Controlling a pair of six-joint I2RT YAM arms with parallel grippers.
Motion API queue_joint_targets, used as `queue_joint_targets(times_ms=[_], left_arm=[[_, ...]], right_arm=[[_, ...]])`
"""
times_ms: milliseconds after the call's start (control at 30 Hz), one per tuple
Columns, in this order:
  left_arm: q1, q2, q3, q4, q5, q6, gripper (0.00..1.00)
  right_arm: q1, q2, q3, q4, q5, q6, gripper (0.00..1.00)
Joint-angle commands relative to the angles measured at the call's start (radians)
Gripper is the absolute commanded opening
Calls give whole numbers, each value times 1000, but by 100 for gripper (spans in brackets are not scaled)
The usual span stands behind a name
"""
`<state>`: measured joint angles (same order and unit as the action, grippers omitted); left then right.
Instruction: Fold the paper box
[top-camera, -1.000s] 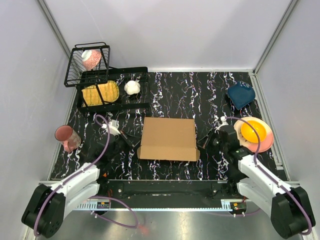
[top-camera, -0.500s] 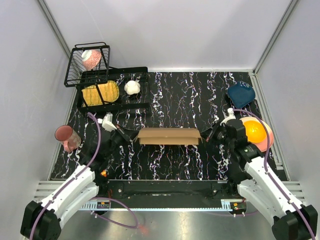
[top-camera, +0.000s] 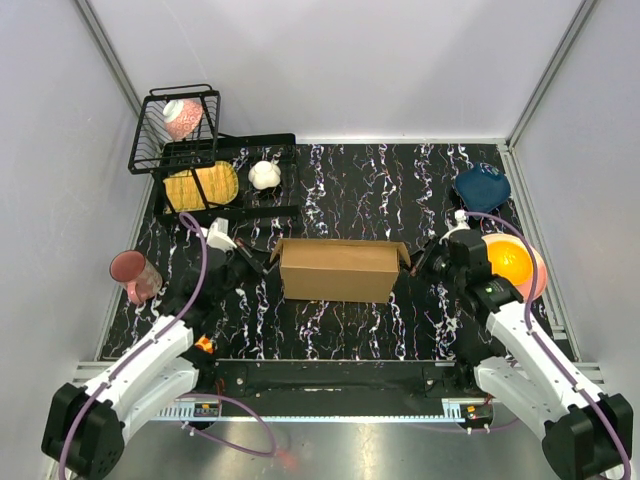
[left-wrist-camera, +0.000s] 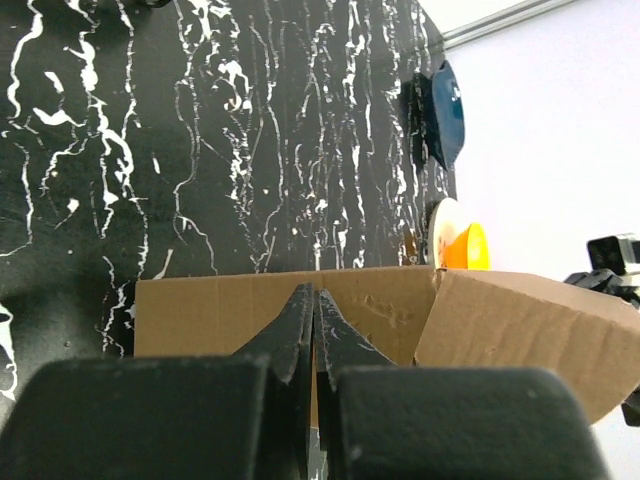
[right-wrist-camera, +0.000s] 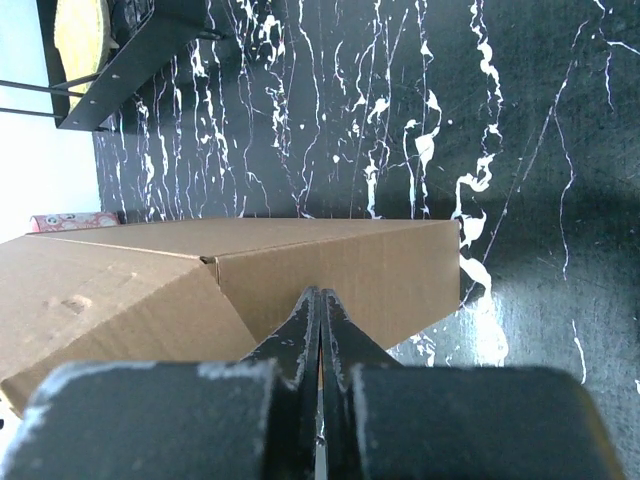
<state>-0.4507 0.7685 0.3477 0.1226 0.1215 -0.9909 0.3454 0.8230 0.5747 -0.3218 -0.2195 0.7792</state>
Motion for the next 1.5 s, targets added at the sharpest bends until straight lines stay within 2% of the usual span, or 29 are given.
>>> queue_joint_targets(times_ms=[0,233,400,533,567,633,700,800,900,967,1000,1100,1133,1300,1467], left_arm=[[-34,32,21,88,122,-11,0],[-32,-63,16,-99,-22,57,1],[-31,-152,51,-273,-149,90,10],[-31,-181,74,-353,-215,97,26],[-31,-181,79,-388,-242,98,39],[-31,-175,108,-446,-287,97,48],[-31,-167,141,-541,-361,89,54],[-29,-199,171,-636,-454,81,57],[-31,-282,189,-684,-522,89,58],[-29,-342,203,-715,-580,101,59],[-31,-357,220,-722,-594,110,59],[-31,-405,249,-701,-600,179,59],[-31,-409,254,-690,-596,198,59],[-31,-397,292,-584,-461,334,60],[-31,-367,295,-525,-349,377,61]], right_arm=[[21,15,1,66,-90,15,0],[20,-27,-9,11,-40,-11,0],[21,-70,13,-59,15,-41,0],[21,-84,31,-118,58,-58,1],[21,-90,36,-131,69,-60,1],[21,-96,53,-178,110,-70,3],[21,-108,91,-233,161,-77,5],[21,-139,181,-373,304,-103,10],[21,-223,243,-419,362,-159,25],[21,-298,254,-376,313,-227,49],[21,-314,266,-361,287,-250,55],[21,-297,290,-318,160,-351,68],[21,-279,300,-316,102,-398,68],[21,-148,349,-323,-18,-463,63],[21,-107,337,-318,-18,-468,57]])
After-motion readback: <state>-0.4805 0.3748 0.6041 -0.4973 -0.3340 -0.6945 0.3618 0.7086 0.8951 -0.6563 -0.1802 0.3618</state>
